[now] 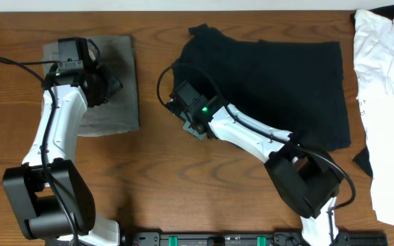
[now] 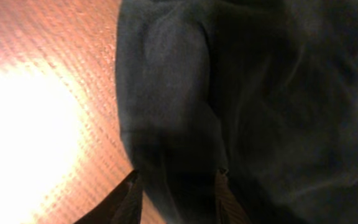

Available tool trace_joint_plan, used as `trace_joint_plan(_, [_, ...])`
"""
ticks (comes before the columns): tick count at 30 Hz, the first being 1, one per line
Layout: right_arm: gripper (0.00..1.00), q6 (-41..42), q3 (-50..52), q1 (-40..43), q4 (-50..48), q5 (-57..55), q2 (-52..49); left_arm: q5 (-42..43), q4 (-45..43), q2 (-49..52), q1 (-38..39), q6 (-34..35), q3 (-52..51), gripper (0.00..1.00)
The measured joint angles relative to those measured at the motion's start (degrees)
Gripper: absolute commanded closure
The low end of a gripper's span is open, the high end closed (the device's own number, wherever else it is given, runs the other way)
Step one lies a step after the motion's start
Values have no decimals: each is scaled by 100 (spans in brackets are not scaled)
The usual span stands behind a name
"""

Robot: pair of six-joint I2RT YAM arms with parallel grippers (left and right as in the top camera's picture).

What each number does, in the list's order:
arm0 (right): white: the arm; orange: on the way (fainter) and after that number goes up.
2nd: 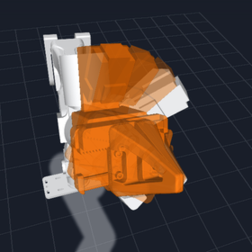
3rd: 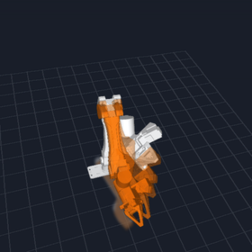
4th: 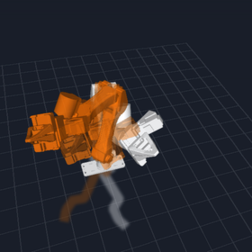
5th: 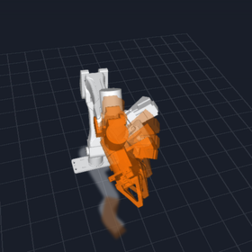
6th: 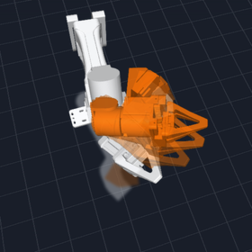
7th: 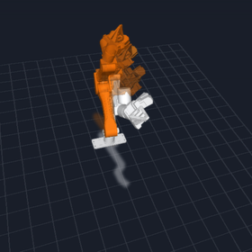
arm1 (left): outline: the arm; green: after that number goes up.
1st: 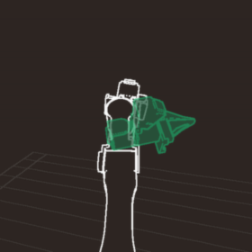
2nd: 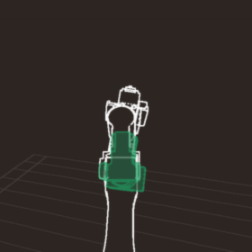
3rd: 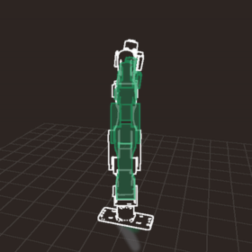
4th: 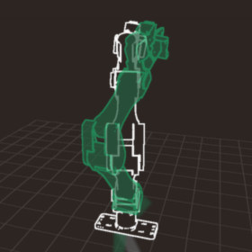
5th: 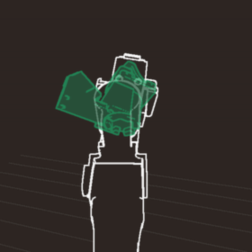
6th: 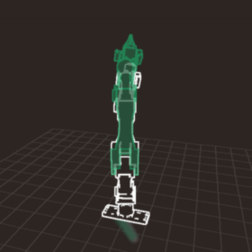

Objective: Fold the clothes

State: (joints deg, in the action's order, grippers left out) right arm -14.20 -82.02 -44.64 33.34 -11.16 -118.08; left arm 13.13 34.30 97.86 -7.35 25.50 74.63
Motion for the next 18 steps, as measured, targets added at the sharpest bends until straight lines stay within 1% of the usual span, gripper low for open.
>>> trace_joint_plan(2, [54,-15,0,0,-2,-22,-44,0,11,0,0,2,0,57])
trace_joint_plan(6, [41,-44,0,0,-33,-33,-107,0,15,0,0,2,0,57])
trace_joint_plan(9, [36,-61,0,0,-68,-37,-195,2,15,0,2,2,-2,56])
trace_joint_plan(11, [34,-52,-7,0,-101,-50,-229,0,15,0,0,2,0,57])
trace_joint_plan(14, [34,-59,-9,0,-120,-48,-234,0,15,0,0,2,0,57])
trace_joint_plan(15, [37,-59,-9,0,-125,-48,-234,0,17,0,0,2,0,57])
trace_joint_plan(18, [50,-76,-9,0,-118,-50,-240,0,17,0,0,2,0,56])
